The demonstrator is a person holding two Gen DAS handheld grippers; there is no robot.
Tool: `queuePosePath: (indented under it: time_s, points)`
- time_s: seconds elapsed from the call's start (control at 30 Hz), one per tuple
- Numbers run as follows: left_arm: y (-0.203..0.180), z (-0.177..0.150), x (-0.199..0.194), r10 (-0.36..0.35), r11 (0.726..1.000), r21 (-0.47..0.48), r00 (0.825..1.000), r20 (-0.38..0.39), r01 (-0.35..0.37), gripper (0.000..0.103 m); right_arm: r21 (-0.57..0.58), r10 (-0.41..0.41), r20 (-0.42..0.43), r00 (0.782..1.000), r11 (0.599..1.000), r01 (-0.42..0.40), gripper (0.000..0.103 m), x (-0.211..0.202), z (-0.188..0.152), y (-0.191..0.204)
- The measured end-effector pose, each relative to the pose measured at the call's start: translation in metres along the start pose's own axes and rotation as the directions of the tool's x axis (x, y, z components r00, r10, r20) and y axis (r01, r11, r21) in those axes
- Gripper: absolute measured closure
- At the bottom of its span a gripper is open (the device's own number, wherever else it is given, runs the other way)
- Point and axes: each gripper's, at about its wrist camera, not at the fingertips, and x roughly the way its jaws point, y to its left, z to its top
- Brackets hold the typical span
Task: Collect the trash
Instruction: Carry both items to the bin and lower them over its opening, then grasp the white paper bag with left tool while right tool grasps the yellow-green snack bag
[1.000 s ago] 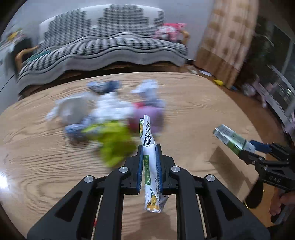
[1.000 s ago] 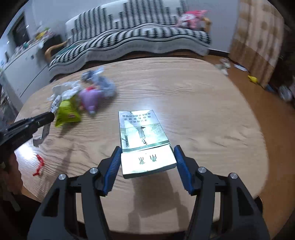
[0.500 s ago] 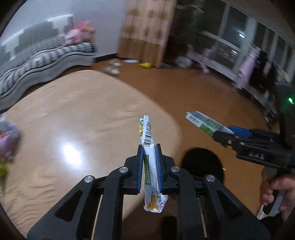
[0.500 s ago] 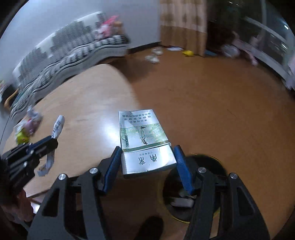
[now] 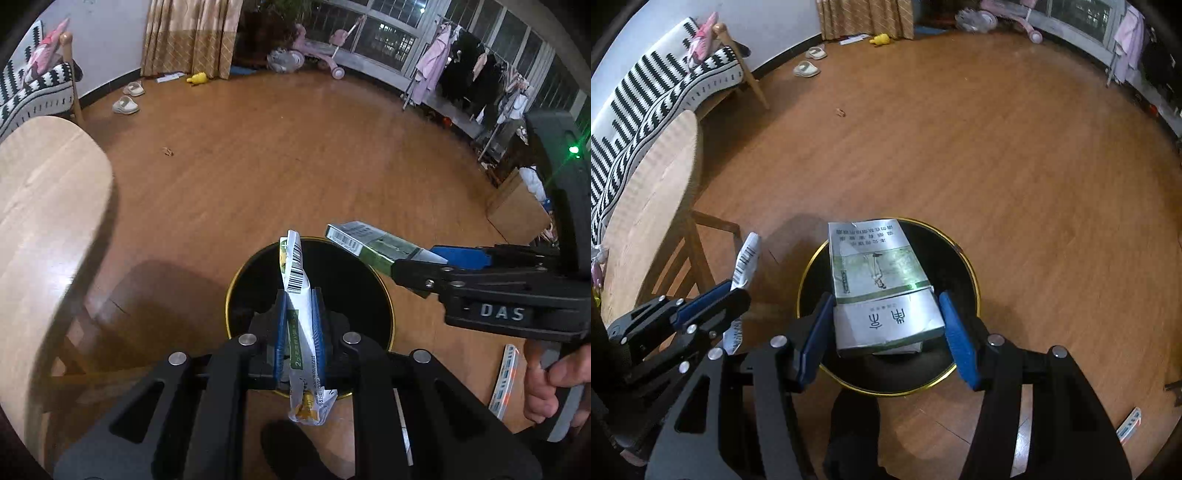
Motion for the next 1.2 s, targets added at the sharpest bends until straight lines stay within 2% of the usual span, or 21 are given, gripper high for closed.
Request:
queuePosePath:
  time_s: [0.3, 0.33, 0.4, 0.43, 0.47, 0.5, 0.7, 0.77, 0.9, 1.0, 1.07, 1.2]
  points:
    - [0.002, 0.004, 0.020, -0.030, 1.000, -0.004, 0.999, -0.025, 0.030, 0.090, 0.026, 0.012, 0.014, 1.000, 1.000, -0.013, 0.045, -0.005, -0.001, -0.005]
    - [0.000, 0.003, 0.021, -0.028, 1.000, -0.001, 0.999, -0.024, 0.028, 0.085, 0.027, 0.015, 0.017, 1.000, 1.000, -0.015, 0.045, -0.006, -0.001, -0.006]
    - [-0.002, 0.002, 0.020, -0.021, 1.000, 0.006, 1.000, -0.019, 0.021, 0.053, 0.031, 0.013, 0.024, 1.000, 0.999, -0.014, 0.043, -0.007, 0.001, -0.007]
    - [-0.003, 0.001, 0.017, -0.004, 1.000, 0.005, 1.000, -0.001, 0.004, 0.026, 0.034, 0.014, 0.023, 1.000, 0.999, -0.014, 0.036, -0.006, 0.002, -0.008]
    - [-0.006, -0.002, 0.014, 0.005, 1.000, 0.000, 1.000, 0.019, -0.005, 0.023, 0.038, 0.010, 0.025, 1.000, 0.999, -0.011, 0.029, -0.007, 0.003, -0.008]
    - [-0.007, -0.001, 0.013, 0.006, 1.000, -0.001, 1.000, 0.028, -0.006, 0.023, 0.043, 0.006, 0.032, 0.999, 0.999, -0.008, 0.028, -0.009, 0.004, -0.008]
    - [0.007, -0.004, -0.015, 0.019, 1.000, -0.018, 0.998, 0.054, -0.018, 0.020, 0.048, 0.018, 0.066, 0.998, 0.999, -0.022, 0.025, -0.017, 0.011, 0.008]
    - [0.016, -0.003, -0.033, 0.039, 0.999, -0.033, 0.996, 0.076, -0.037, 0.013, 0.040, 0.035, 0.079, 0.996, 0.998, -0.038, 0.022, -0.021, 0.015, 0.020]
    - [0.049, -0.004, -0.079, 0.099, 0.992, -0.091, 0.986, 0.137, -0.087, 0.010, -0.036, 0.077, 0.109, 0.991, 0.997, -0.074, 0.022, -0.030, 0.028, 0.071]
    - [0.089, -0.010, -0.121, 0.177, 0.973, -0.180, 0.968, 0.177, -0.145, 0.008, -0.117, 0.117, 0.131, 0.985, 0.988, -0.101, 0.019, -0.034, 0.035, 0.126]
    - [0.125, -0.020, -0.149, 0.249, 0.946, -0.257, 0.950, 0.188, -0.197, 0.008, -0.171, 0.144, 0.139, 0.980, 0.978, -0.119, 0.019, -0.036, 0.039, 0.165]
    - [0.201, -0.052, -0.211, 0.384, 0.868, -0.403, 0.906, 0.177, -0.289, 0.008, -0.281, 0.236, 0.115, 0.965, 0.940, -0.196, 0.019, -0.038, 0.040, 0.259]
